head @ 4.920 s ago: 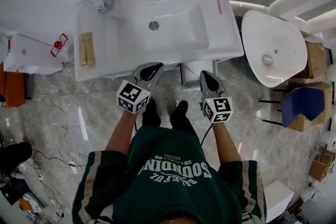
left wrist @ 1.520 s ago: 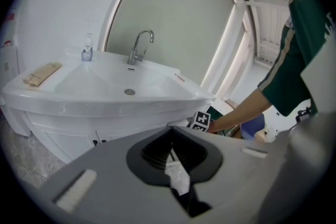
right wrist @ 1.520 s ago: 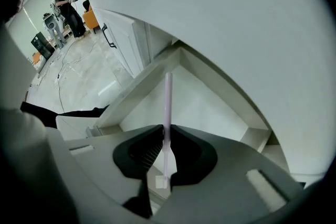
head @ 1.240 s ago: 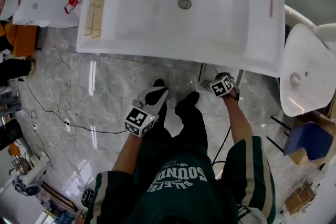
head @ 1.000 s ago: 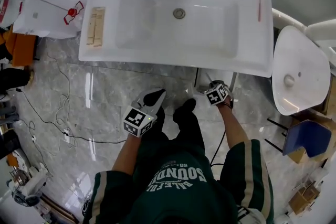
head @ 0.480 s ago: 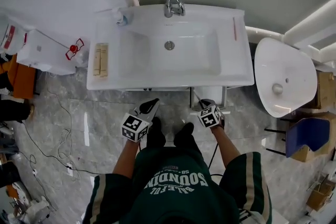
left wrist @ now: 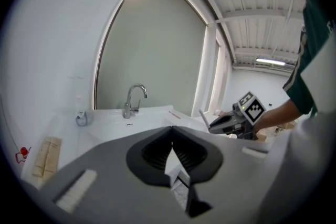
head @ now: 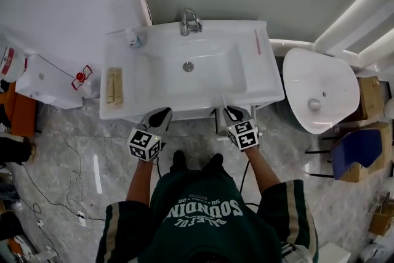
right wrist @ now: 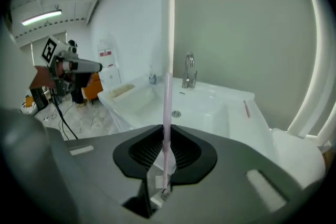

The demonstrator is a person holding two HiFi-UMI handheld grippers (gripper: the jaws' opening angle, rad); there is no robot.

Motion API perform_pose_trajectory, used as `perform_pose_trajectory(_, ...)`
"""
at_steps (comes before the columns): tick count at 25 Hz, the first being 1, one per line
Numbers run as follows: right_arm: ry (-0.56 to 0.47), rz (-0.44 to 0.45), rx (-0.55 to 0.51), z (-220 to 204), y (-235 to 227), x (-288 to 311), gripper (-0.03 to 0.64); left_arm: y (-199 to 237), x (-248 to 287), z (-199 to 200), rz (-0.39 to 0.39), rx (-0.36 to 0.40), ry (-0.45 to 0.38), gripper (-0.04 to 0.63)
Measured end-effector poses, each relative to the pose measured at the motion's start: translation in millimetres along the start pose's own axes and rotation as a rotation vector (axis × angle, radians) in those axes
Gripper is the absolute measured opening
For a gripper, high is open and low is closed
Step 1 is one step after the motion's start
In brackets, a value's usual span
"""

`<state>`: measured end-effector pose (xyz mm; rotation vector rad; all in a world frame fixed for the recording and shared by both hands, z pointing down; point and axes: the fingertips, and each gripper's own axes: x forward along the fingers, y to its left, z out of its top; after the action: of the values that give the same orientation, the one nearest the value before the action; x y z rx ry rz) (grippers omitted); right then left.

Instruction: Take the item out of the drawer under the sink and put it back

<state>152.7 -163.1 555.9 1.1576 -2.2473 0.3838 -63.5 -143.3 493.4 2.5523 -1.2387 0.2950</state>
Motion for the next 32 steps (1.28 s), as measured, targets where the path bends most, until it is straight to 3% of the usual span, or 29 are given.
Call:
perform_pose_trajectory(5,-0.173,-0.038,0.080,61,-13,-30,0.049,9,-5,19,0.000,0.033,-0.027,0.051)
perform_pose_trajectory(13,-0.368,-0.092,0.092,126,-23,-70,0.049,18,-11,49,-0.002,0.077,-0.068,0.051)
perform_pose_trajectory(32,-0.412,-0.111,0.120,126,-29,-86,0.049,9,-5,55,-0.026,0.091,-0.074,0.051)
